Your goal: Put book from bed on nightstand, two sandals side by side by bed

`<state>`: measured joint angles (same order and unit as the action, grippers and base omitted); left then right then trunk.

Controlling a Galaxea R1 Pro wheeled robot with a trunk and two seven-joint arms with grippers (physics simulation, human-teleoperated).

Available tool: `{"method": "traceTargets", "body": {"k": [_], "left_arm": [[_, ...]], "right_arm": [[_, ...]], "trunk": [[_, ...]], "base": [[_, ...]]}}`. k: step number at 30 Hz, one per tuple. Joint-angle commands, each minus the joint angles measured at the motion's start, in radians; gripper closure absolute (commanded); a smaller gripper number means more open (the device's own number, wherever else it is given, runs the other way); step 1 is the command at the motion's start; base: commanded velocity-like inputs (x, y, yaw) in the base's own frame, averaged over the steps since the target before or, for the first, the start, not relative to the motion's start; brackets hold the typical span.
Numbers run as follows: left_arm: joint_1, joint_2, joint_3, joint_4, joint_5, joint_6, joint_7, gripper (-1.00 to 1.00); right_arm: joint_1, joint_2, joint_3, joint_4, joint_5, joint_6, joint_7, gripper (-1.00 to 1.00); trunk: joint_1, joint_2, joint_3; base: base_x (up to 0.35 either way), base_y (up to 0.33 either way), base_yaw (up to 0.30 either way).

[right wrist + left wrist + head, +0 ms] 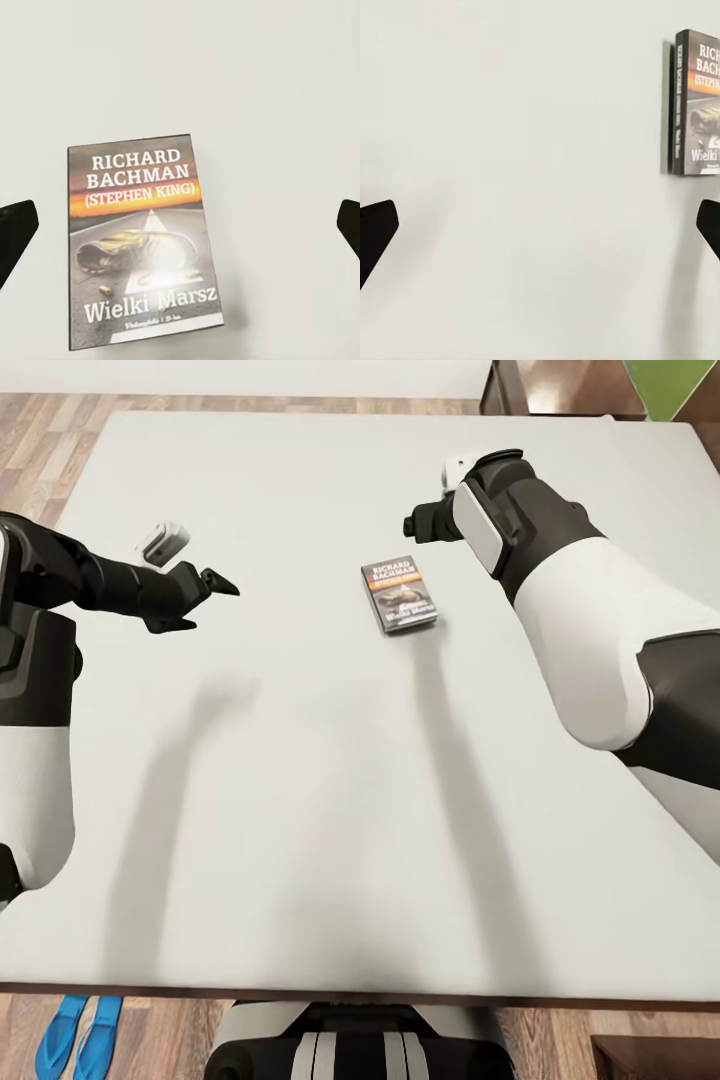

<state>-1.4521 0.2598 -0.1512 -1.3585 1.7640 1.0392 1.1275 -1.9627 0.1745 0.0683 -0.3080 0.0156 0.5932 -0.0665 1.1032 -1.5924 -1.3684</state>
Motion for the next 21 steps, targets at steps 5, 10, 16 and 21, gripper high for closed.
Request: {"method": "traceTargets", "body": {"k": [5, 10, 16, 21], "left_arm": [[-0.004, 0.0, -0.001, -0.001, 0.01, 0.002, 0.01, -1.0], [-0.012, 0.0, 0.0, -0.002, 0.013, 0.002, 0.009, -1.0], [-0.023, 0.0, -0.001, -0.001, 0.036, 0.002, 0.008, -1.0], [-0.027, 0.001, -0.002, 0.0, 0.055, 0.002, 0.008, -1.0]], "right_arm": [[-0.002, 0.0, 0.005, 0.003, 0.0, 0.001, -0.001, -1.0], [-0.002, 0.0, 0.006, 0.005, 0.0, -0.01, 0.001, -1.0], [-0.002, 0.0, 0.009, 0.006, 0.003, -0.043, 0.002, -1.0], [0.002, 0.0, 0.01, 0.003, 0.006, -0.065, 0.003, -1.0]], "trunk": [[0.0, 0.0, -0.008], [0.0, 0.0, -0.016], [0.0, 0.0, -0.025], [0.0, 0.0, -0.031]], "base": [[0.0, 0.0, 0.0], [0.0, 0.0, 0.0], [0.0, 0.0, 0.0], [0.0, 0.0, 0.0]]}}
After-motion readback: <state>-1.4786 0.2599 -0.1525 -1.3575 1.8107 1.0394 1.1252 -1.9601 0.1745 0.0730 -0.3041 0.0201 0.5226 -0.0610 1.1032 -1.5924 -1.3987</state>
